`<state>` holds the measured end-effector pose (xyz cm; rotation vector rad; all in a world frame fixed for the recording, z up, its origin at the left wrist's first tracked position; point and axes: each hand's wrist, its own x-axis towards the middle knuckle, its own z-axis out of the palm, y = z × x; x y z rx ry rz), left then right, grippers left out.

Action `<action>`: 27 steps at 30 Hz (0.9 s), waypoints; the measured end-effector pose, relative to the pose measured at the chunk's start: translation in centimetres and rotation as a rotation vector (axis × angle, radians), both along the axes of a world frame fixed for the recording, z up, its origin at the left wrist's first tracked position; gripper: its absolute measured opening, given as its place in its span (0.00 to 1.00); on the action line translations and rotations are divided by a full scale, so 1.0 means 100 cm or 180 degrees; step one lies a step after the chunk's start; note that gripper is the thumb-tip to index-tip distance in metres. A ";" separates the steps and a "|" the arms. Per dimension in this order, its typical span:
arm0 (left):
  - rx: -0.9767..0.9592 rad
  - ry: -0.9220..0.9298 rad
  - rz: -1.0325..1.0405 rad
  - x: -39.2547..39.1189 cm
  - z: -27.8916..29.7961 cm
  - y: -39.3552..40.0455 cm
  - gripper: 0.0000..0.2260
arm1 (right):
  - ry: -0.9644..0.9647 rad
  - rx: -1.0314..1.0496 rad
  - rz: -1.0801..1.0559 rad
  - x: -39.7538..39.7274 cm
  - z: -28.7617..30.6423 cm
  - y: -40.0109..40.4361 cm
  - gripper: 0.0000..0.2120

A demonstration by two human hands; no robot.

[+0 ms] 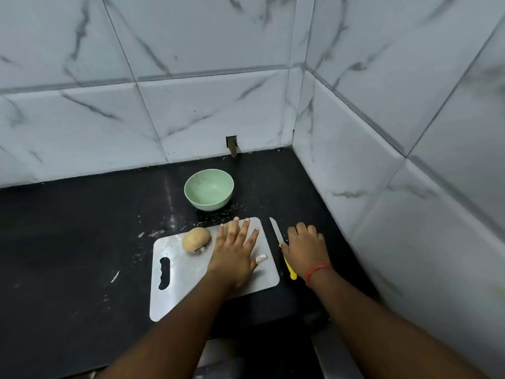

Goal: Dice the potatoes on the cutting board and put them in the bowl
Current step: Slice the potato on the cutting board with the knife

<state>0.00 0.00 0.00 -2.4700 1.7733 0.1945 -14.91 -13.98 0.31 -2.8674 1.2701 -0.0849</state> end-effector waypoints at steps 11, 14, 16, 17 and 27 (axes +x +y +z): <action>-0.0012 -0.0049 -0.0051 -0.004 -0.009 -0.007 0.50 | -0.0151 0.0432 -0.0045 -0.005 -0.016 0.017 0.17; -0.0067 -0.0070 -0.0042 -0.002 -0.009 -0.005 0.49 | -0.0458 0.0789 -0.0309 0.000 -0.017 0.018 0.15; -0.0172 -0.0059 -0.0039 0.000 -0.008 -0.004 0.47 | -0.0624 0.1022 -0.0490 0.005 -0.018 0.018 0.14; -0.0207 -0.0047 -0.0030 0.001 -0.007 -0.003 0.46 | -0.0662 0.1097 -0.0548 0.007 -0.018 0.018 0.14; -0.0371 -0.0202 -0.0019 0.038 -0.013 0.026 0.34 | -0.1267 0.1624 -0.0598 0.034 -0.014 0.023 0.07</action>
